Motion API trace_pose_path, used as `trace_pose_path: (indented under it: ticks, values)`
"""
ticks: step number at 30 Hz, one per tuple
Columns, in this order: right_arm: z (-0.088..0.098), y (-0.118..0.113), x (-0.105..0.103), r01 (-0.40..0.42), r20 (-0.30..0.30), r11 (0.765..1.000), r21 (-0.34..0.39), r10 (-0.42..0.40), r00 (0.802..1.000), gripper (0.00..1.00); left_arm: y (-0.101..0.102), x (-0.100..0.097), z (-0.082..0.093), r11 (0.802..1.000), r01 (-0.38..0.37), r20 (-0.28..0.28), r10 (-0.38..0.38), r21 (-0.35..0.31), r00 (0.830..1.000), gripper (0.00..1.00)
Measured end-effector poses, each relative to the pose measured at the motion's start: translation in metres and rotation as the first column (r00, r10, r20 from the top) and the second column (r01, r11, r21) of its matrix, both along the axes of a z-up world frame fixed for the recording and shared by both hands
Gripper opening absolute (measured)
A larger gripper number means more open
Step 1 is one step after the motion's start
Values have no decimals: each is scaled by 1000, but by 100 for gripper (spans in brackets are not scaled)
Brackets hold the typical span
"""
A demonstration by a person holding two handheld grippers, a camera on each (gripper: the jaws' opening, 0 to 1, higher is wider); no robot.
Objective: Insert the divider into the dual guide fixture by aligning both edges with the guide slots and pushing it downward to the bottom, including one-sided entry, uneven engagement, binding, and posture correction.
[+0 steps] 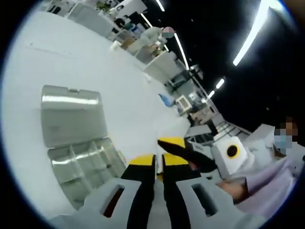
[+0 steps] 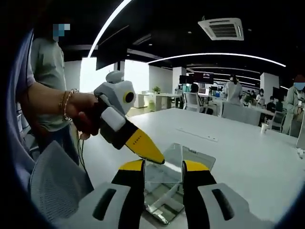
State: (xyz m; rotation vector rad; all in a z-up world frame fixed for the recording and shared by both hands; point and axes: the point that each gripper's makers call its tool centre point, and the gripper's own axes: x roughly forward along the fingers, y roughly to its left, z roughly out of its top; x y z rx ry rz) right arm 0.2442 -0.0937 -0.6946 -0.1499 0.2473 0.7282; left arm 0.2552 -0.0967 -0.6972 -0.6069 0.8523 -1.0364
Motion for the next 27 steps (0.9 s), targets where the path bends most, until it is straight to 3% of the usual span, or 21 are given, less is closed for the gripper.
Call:
trace_pose_path:
  ticks: [16,22,26,27]
  values:
    - [8,3,1,-28,42,1000,-13,28,999,25,3,4,2,999,-31,-69,29,-27,997,0]
    - [13,-1,4,-29,39,1000,-6,29,999,25,8,9,-1,999,-45,-54,45,-11,998,0]
    - [13,-8,4,-35,28,999,-18,35,999,25,18,14,-7,999,-48,-11,48,25,999,0]
    - [13,-9,3,-39,23,999,-20,39,999,25,21,15,-9,998,-39,26,37,44,999,0]
